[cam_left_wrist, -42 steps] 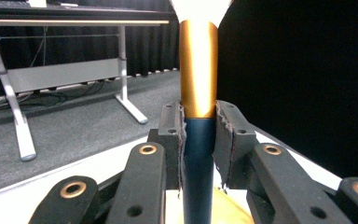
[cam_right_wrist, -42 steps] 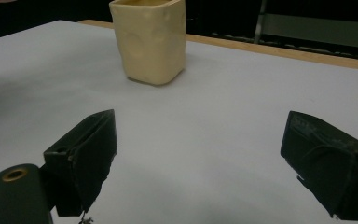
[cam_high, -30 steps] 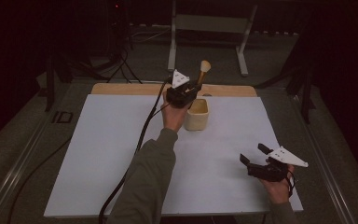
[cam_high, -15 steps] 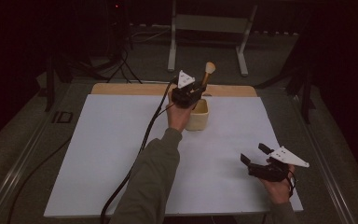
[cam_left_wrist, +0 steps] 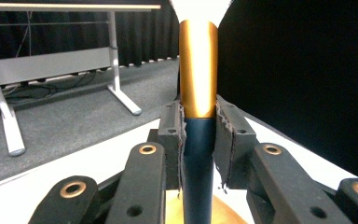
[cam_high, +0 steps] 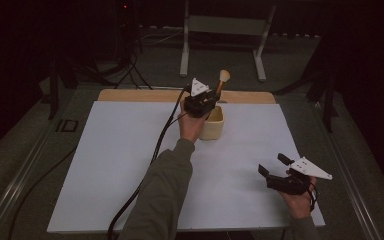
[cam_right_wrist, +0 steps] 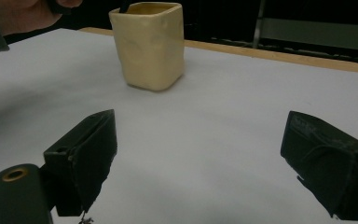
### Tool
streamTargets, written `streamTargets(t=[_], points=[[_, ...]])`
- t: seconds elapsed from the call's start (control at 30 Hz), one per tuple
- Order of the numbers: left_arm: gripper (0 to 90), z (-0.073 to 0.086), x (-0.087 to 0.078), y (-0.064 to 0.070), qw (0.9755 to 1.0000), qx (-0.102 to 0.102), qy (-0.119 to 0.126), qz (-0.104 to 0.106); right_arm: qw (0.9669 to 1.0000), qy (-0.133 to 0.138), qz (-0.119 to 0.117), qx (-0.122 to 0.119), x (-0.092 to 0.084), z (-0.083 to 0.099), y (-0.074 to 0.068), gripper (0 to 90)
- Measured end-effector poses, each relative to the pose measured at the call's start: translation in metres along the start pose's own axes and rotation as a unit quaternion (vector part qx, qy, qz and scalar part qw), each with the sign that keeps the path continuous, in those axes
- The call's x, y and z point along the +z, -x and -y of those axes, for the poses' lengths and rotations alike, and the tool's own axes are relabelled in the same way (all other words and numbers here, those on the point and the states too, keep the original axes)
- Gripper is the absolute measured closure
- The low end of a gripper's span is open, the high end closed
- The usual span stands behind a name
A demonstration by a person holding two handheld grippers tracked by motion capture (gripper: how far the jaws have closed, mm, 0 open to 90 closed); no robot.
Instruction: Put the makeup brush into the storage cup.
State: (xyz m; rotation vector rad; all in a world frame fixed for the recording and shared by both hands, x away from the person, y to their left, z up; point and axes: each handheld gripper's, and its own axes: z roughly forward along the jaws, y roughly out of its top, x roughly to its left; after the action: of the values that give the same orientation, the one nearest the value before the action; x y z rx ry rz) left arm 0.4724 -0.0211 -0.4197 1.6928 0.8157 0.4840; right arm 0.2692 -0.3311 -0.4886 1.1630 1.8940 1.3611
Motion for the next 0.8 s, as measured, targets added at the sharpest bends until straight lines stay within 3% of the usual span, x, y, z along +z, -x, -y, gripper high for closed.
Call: streamTargets(t=[0.73, 0.77, 0.8], points=[[72.8, 0.014, 0.0, 0.003, 0.9998, 0.008, -0.019, 0.004, 1.0, -0.002, 0.0, 0.0, 0.001, 0.0, -0.001, 10.7], [63.4, 0.014, 0.0, 0.003, 0.9998, 0.006, -0.014, 0.011, 1.0, -0.002, 0.0, 0.0, 0.001, 0.0, -0.001, 10.7], [44.8, 0.013, 0.001, 0.003, 0.9998, 0.001, -0.018, 0.009, 1.0, -0.002, -0.001, 0.0, 0.001, 0.0, -0.001, 10.6]])
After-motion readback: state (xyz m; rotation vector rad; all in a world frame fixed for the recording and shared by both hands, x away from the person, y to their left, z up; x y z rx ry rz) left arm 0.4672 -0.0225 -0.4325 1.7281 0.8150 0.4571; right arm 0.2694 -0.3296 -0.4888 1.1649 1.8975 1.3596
